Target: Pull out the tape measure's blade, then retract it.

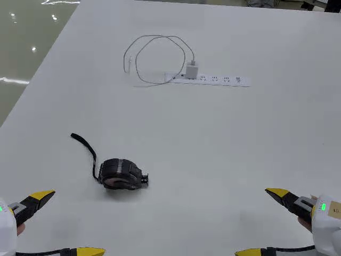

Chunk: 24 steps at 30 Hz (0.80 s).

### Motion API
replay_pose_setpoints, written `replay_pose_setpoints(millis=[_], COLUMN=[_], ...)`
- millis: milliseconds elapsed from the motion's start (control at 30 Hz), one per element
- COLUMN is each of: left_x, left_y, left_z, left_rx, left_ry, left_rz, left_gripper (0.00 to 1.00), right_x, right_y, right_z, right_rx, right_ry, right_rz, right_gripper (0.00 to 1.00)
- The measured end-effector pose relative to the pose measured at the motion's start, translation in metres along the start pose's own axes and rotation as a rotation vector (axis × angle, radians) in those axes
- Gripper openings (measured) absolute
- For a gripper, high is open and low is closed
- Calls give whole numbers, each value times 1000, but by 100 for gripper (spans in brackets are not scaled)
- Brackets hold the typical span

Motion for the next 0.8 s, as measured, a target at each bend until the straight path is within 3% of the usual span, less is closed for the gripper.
replay_pose_setpoints(millis=[800], left_x=[3], left_y=[-1], left_z=[-1], left_rx=[-4], left_ry=[34], left_rz=[-17], left_gripper=[99], right_x=[7], right_y=[-5], right_z=[1], right_rx=[2], right_ry=[17], right_rz=[-12], right_gripper=[88])
Point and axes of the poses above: the centre of the closed fingertips' face, and the gripper's own axes: y roughly forward along the fingers, z roughly to its right, x roughly out of its underside, the point moved 2 cm from there along -y, roughly backward along the fingers, and after that the axes turned 3 degrees about -z, right-handed, at the moved point
